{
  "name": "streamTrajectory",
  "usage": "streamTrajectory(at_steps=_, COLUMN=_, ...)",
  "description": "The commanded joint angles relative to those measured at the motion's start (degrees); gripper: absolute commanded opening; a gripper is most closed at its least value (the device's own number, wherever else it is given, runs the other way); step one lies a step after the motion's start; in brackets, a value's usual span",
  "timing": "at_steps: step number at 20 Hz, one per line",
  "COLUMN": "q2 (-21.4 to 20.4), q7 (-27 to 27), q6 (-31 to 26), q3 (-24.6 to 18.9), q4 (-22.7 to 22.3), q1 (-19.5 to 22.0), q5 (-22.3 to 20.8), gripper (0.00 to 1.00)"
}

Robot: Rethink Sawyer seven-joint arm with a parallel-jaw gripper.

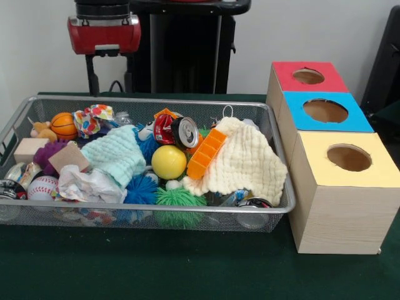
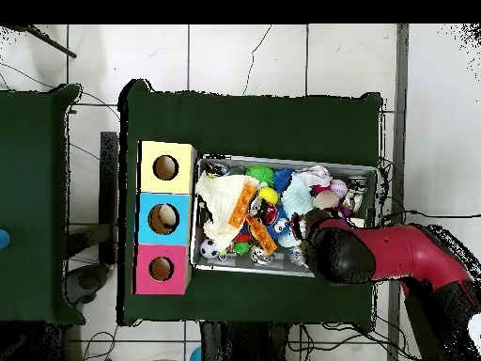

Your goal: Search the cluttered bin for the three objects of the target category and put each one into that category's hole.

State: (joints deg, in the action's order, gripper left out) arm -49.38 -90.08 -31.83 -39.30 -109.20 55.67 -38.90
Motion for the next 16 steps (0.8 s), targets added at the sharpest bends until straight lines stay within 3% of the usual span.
streamTrajectory(at_steps=1, q2=2.9, q7=16.7, q6=-5.5, q3=-2.7, q4=3.9, q1=1.2, q5=-5.8, gripper=1.0)
streamTrajectory(at_steps=6, q2=4.2, q7=18.5, q6=-7.3, q3=-3.8, q4=5.3, q1=2.4, q5=-5.6, gripper=1.0)
streamTrajectory(at_steps=16, q2=10.2, q7=14.6, q6=-1.9, q3=-1.3, q4=5.5, q1=2.0, q5=-11.4, gripper=1.0)
